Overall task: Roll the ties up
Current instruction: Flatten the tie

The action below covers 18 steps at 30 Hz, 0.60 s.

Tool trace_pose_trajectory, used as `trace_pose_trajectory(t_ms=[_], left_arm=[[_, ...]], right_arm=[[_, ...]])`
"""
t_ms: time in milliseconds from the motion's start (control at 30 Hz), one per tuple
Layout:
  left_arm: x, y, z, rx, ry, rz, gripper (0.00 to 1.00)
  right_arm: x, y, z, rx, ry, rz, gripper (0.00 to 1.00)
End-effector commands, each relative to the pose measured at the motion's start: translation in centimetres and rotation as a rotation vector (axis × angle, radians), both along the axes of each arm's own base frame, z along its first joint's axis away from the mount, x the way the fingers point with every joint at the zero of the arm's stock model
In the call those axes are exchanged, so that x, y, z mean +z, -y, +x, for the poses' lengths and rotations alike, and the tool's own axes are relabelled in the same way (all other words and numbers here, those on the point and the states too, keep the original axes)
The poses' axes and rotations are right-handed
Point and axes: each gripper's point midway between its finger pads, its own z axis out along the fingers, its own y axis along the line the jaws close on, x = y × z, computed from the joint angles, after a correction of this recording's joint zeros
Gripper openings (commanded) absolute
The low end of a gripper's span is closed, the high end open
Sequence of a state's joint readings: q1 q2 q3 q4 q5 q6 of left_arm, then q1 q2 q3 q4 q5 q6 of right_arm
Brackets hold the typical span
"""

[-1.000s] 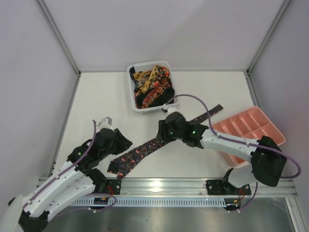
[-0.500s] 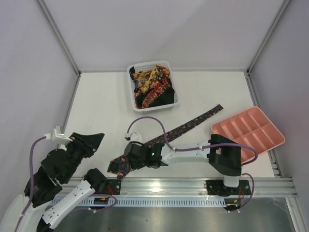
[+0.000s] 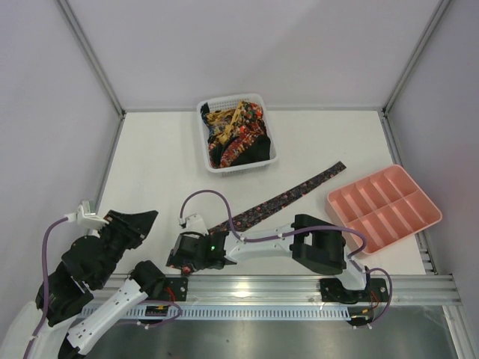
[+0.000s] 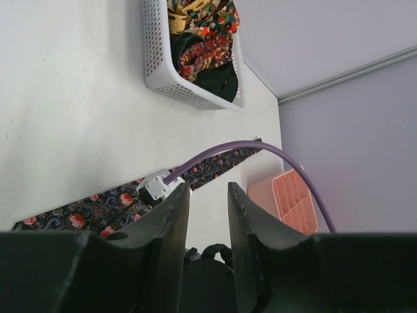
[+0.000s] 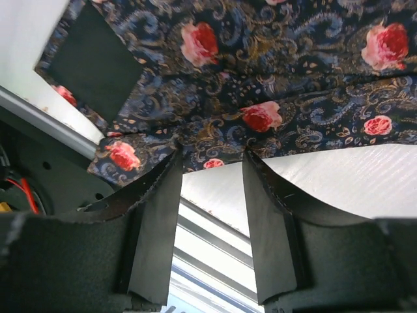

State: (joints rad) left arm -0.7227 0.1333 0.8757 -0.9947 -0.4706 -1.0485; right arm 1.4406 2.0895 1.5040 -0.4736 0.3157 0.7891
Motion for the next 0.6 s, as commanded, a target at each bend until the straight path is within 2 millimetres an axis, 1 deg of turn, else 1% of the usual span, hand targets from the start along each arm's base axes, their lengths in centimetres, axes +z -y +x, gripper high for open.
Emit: trace_pose_trajectory(t_ms=[0,100,167,200,267,300,333,367,400,467,500,567], left_arm=[[0.1,-0.2,0.1,0.017,0.005,-0.013,0.36],[0.2,-0.4,0.1,0.018,0.007,-0.007,0.36],[0.2,-0.4,0.0,0.020,0.006,-0.006,0.37],[0.2,-0.5,0.0,0.021,0.007,-0.007,0.37],[0.1,-0.4,0.0,0.017,0.005,-0.009,0.37],[0.0,-0.4,0.0,0.017,0.003,-0.007,0.37],[0.0,-0.3,0.0,0.016,0.005,-0.010,0.37],[0.0,-0.3,0.0,0.015,0.002,-0.008,0.37],[-0.1,-0.3,0.0,0.015,0.000,-0.006,0.37],[-0.1,-0.2,0.1,0.013,-0.001,-0.004,0.38],[-0.1,-0.2,0.1,0.013,-0.002,-0.003,0.37],[-0.2,-0.2,0.1,0.016,-0.005,0.001,0.38]], right_arm=[[-0.3,0.0,0.8,-0.009,0.069,-0.049,0.47],[-1.3,0.3,0.8,-0.012,0.085,-0.076,0.44],[-1.3,0.4,0.9,-0.016,0.097,-0.083,0.41],[-1.5,0.5,0.8,-0.016,0.104,-0.087,0.33],[-1.5,0.5,0.7,-0.014,0.105,-0.087,0.31],[-1.4,0.5,0.8,-0.014,0.109,-0.089,0.23],[-1.4,0.6,0.9,-0.020,0.111,-0.092,0.19],[-1.2,0.6,0.9,-0.020,0.117,-0.091,0.13],[-1.2,0.8,0.9,-0.021,0.122,-0.095,0.10],[-0.4,0.7,1.1,-0.024,0.133,-0.081,0.02],[-0.1,0.5,1.3,-0.017,0.140,-0.072,0.00],[0.5,0.5,1.5,-0.016,0.155,-0.061,0.00]])
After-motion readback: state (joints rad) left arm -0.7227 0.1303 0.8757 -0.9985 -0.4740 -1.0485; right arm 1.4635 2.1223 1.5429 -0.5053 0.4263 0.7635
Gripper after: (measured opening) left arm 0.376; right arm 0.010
